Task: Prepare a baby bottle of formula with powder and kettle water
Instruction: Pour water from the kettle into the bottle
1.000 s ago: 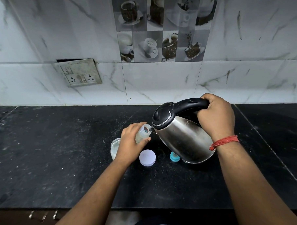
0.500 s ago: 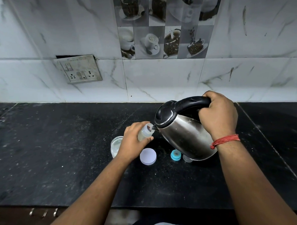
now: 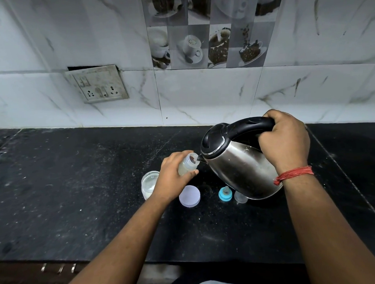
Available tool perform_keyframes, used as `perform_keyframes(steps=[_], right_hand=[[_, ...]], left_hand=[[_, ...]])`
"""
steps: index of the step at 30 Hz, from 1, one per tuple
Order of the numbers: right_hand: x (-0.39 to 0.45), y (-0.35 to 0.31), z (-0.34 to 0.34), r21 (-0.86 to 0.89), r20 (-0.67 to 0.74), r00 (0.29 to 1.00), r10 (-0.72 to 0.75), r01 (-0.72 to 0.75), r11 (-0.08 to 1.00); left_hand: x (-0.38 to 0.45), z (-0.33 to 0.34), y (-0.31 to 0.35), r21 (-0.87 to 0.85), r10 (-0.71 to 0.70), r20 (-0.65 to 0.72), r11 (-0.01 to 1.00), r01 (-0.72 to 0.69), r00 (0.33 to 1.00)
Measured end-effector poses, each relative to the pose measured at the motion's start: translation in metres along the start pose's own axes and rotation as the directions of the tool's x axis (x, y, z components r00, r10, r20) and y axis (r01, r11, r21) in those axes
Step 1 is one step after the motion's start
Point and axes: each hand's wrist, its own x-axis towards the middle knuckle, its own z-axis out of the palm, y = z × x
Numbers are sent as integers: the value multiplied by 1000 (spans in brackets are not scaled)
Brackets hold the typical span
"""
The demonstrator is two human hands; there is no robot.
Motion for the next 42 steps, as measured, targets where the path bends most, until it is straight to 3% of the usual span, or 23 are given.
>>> perform_keyframes(steps=[42], right_hand=[[15,-6,3,-10,-11,1000,-21,21,1000]], left_hand=[[15,6,-9,-41,10,21,999,-9,1000]])
